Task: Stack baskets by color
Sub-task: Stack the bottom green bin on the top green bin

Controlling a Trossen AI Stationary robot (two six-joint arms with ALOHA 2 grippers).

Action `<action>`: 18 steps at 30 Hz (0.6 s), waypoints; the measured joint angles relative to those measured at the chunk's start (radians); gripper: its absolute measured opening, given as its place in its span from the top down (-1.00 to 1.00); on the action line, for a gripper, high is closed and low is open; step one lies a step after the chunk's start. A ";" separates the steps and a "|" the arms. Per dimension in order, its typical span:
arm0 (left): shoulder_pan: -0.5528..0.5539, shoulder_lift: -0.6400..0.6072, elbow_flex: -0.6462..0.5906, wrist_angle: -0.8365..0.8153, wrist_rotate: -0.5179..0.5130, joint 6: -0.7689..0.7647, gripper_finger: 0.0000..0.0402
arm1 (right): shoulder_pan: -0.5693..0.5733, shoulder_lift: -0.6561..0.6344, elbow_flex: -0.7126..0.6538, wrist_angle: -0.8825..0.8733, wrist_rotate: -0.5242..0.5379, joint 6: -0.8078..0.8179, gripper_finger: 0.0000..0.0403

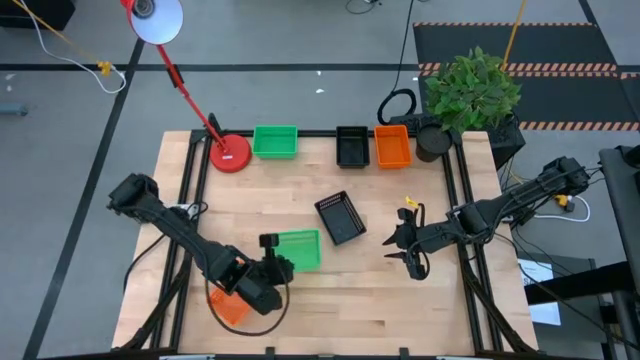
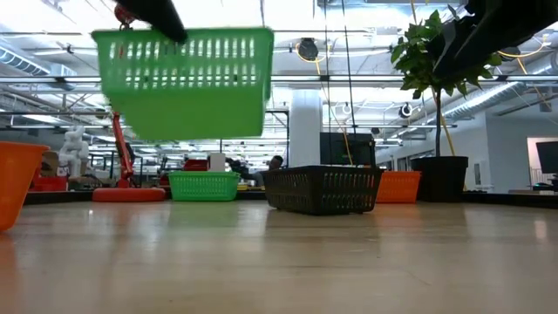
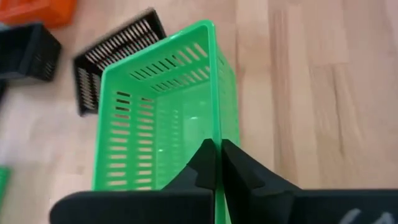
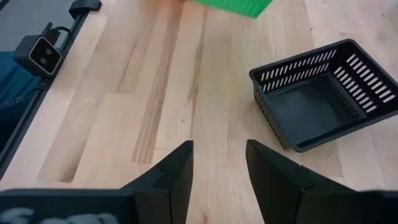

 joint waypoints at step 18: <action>0.074 -0.156 0.000 -0.068 -0.142 0.414 0.95 | 0.000 0.000 0.000 0.003 0.004 -0.004 0.30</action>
